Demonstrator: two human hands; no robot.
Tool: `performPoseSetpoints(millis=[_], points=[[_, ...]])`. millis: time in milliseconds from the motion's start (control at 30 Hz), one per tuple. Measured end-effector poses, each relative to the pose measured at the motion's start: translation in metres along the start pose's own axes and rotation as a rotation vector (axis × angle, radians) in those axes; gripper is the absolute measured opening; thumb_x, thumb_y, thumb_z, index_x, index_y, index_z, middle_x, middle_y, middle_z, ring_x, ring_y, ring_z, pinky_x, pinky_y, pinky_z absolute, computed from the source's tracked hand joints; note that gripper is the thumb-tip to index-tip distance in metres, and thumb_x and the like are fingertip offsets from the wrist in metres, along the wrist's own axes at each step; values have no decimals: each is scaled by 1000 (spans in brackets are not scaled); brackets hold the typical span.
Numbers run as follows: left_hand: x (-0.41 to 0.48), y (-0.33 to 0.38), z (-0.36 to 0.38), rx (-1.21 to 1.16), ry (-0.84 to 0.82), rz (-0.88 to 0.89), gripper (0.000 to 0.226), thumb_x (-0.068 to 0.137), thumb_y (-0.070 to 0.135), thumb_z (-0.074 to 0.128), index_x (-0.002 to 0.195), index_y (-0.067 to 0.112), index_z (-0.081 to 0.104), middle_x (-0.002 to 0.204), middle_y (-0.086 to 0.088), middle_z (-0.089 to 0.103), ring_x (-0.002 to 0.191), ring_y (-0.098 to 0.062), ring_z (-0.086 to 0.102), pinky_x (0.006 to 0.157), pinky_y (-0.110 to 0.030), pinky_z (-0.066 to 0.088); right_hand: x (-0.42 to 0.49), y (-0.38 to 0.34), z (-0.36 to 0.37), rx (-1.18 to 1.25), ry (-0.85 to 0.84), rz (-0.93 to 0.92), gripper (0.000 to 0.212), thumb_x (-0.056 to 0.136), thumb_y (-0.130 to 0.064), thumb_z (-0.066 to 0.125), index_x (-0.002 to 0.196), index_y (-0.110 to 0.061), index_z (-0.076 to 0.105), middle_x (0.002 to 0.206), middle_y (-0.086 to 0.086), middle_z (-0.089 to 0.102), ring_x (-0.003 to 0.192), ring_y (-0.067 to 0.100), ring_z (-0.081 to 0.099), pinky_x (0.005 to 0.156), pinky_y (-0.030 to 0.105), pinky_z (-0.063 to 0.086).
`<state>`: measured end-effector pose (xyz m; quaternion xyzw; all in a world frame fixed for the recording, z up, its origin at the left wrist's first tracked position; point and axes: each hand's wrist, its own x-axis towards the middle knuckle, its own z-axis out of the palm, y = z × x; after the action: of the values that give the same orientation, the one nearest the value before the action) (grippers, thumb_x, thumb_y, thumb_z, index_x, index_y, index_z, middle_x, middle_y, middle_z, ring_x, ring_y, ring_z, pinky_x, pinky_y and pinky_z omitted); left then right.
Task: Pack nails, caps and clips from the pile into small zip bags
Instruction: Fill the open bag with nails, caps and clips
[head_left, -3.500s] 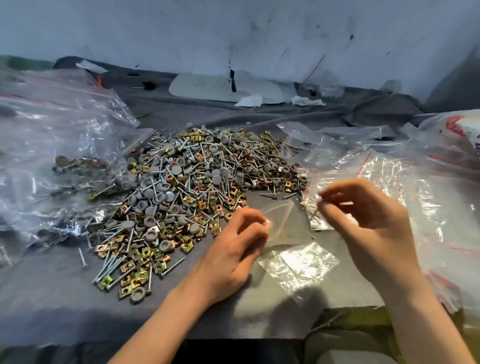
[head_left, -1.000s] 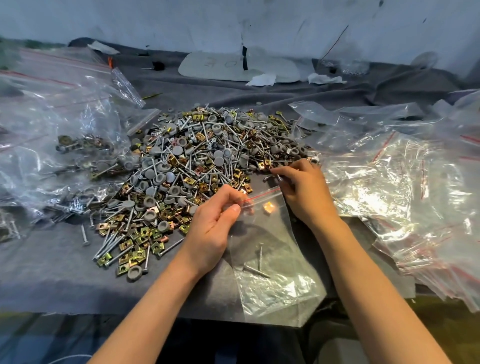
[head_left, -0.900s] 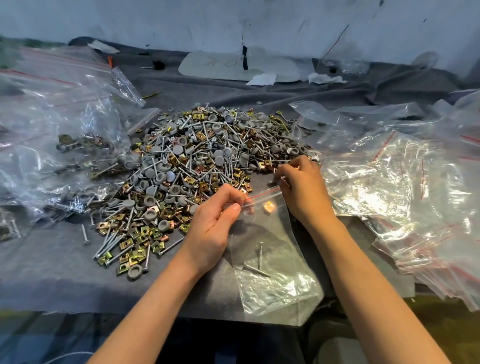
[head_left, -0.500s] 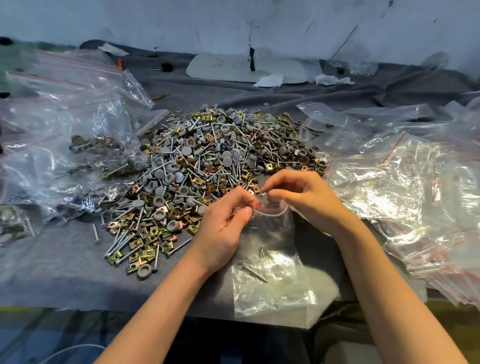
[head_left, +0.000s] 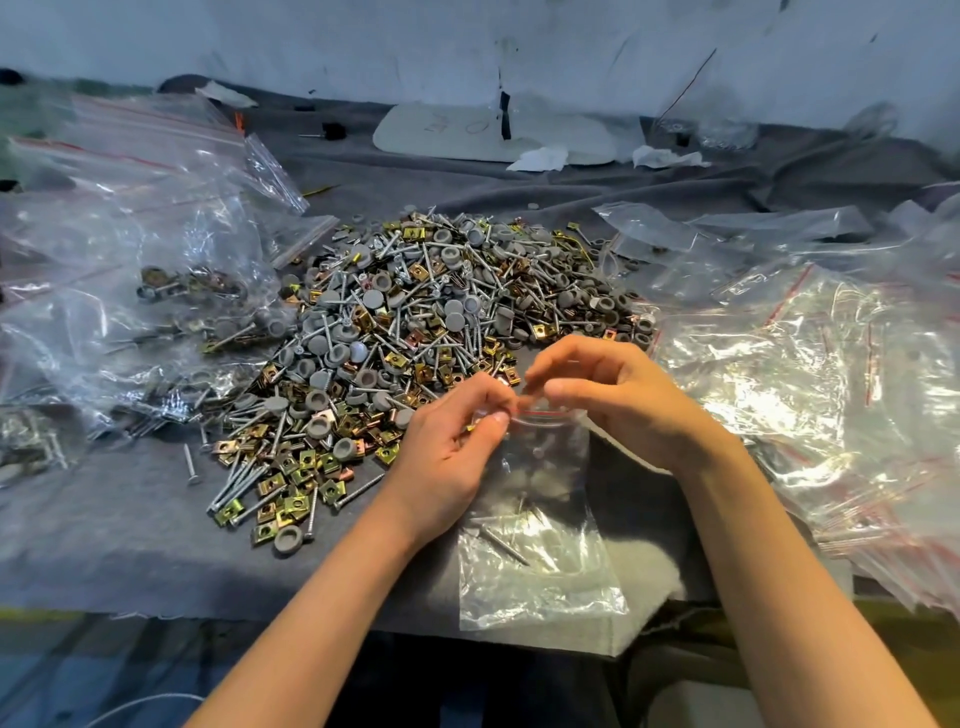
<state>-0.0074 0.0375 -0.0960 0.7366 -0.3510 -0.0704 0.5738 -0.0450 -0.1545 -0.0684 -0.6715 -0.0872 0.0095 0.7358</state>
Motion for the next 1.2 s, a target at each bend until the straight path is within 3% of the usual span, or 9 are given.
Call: performPoseSetpoints(millis=[100, 200, 333, 467, 600, 700, 867, 1067, 1200], points=[[0, 0, 0, -29, 9, -9, 14, 90, 18, 46, 91, 15, 60, 81, 11, 64, 75, -7, 59, 67, -22, 45, 5, 4, -3, -274, 263, -95, 11, 87, -17, 61, 93, -15, 71, 97, 3, 72, 91, 14, 64, 79, 25, 49], [0, -1, 1, -40, 21, -14, 17, 90, 18, 46, 94, 12, 61, 87, 0, 65, 82, -9, 61, 74, -25, 49, 9, 12, -13, -759, 613, -76, 13, 89, -8, 61, 90, -17, 69, 92, 0, 71, 79, 7, 60, 72, 16, 44], [-1, -1, 1, -88, 47, -32, 15, 90, 18, 47, 94, 13, 60, 90, -5, 67, 85, -16, 65, 73, -33, 58, 9, 23, -18, -1106, 487, 38, 15, 88, -11, 64, 100, -15, 72, 97, 1, 59, 91, 17, 54, 81, 31, 45], [0, -1, 1, -73, 70, -27, 14, 90, 18, 48, 93, 15, 60, 88, -2, 67, 85, -18, 65, 73, -39, 59, 12, 26, -21, -1197, 512, 62, 15, 87, -8, 64, 100, -11, 71, 97, 4, 54, 94, 23, 51, 78, 31, 40], [0, -2, 1, -91, 72, -34, 14, 90, 18, 48, 93, 13, 60, 90, -5, 67, 83, -17, 67, 69, -30, 59, 10, 25, -23, -1139, 619, 20, 12, 83, 4, 63, 88, -7, 65, 85, 9, 63, 81, 26, 58, 66, 29, 40], [0, -3, 1, -88, 58, -45, 14, 90, 20, 47, 94, 13, 60, 91, -7, 66, 83, -20, 67, 69, -30, 59, 9, 18, -17, -808, 668, -119, 18, 82, 5, 64, 83, -12, 62, 78, 2, 63, 72, 14, 59, 67, 18, 46], [1, -3, 1, -15, 20, -12, 18, 91, 18, 47, 96, 8, 61, 86, 0, 66, 77, -6, 63, 66, -16, 46, 3, 5, -4, -196, 312, -147, 20, 76, -8, 75, 93, -16, 66, 81, 5, 72, 76, 16, 67, 71, 21, 51], [2, -4, 1, 18, 26, -5, 17, 91, 20, 48, 95, 10, 61, 82, 1, 64, 75, -13, 59, 66, -27, 46, 2, 4, 1, -185, 183, -88, 27, 72, -13, 72, 98, -11, 64, 89, 5, 73, 85, 17, 68, 78, 28, 54], [1, -4, 0, 8, 17, -14, 17, 91, 20, 47, 95, 10, 61, 84, -3, 66, 78, -17, 62, 68, -30, 49, 2, 4, 2, -226, 195, -64, 18, 70, -18, 73, 83, -8, 65, 79, 0, 67, 77, 14, 63, 74, 25, 52]])
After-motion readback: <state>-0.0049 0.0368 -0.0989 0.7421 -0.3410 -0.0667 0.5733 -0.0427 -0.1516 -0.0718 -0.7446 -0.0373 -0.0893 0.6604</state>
